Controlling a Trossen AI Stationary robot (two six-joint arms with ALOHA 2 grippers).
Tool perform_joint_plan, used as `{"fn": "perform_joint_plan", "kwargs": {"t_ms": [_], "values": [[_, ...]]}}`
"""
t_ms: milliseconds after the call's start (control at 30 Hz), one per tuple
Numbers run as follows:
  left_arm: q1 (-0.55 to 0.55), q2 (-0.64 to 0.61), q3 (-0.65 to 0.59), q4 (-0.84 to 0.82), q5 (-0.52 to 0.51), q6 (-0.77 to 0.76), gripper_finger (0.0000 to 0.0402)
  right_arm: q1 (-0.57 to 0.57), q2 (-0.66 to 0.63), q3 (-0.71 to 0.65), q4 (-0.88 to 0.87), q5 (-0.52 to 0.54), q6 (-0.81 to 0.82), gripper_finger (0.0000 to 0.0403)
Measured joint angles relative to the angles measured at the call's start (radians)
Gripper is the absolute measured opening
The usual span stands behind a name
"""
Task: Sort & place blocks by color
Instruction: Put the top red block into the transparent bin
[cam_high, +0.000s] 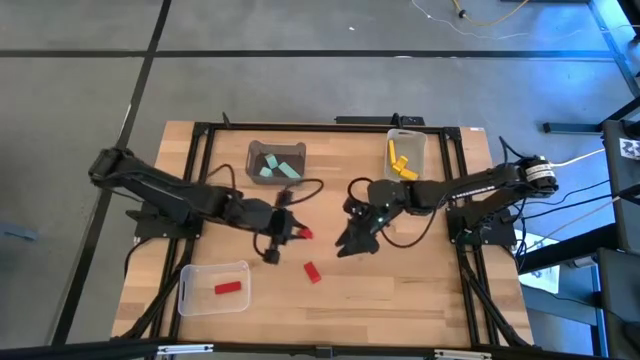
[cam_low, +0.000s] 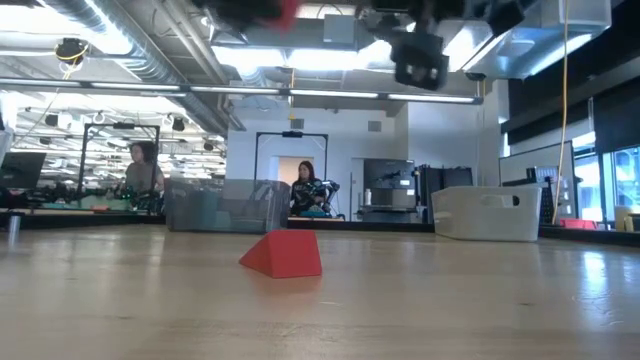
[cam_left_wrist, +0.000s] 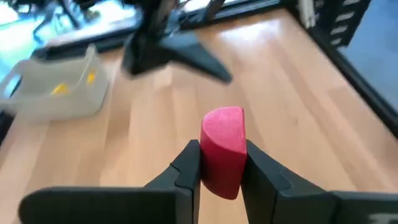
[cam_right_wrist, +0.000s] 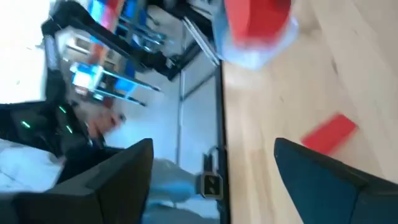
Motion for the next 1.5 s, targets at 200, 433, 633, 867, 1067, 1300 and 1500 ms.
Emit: {"fn": "perform_joint_plan", "kwargs": {"t_ms": [200, 433, 633, 867, 1067, 1300, 1500], "values": [[-0.013, -0.153, -0.006, -0.344, -0.128, -0.16, 0.0068, 0.005, -0.085, -0.006, -0.239, 0.058, -0.067, 0.0339], [-0.082, -0.424, -0.221, -0.184, -0.25, -0.346, 0.0068, 0.059, -0.176, -0.007, -0.422, 0.232, -0.106, 0.0341], [-0.101, -0.601, -0.417, 0.119, -0.264, -0.394, 0.0068, 0.085, -0.188, -0.015, -0.481, 0.339, -0.147, 0.0341], [-0.101, -0.671, -0.458, 0.197, -0.268, -0.412, 0.0068, 0.065, -0.266, -0.133, -0.527, 0.378, -0.126, 0.0342], [-0.101, -0.675, -0.459, 0.201, -0.282, -0.411, 0.0068, 0.064, -0.442, -0.243, -0.257, 0.621, -0.133, 0.0342], [-0.1, -0.672, -0.459, 0.226, -0.294, -0.403, 0.0068, 0.063, -0.506, -0.28, -0.039, 0.869, -0.443, 0.0342], [-0.097, -0.672, -0.459, 0.226, -0.299, -0.403, 0.0068, 0.064, -0.505, -0.274, -0.032, 0.867, -0.646, 0.0342]]}}
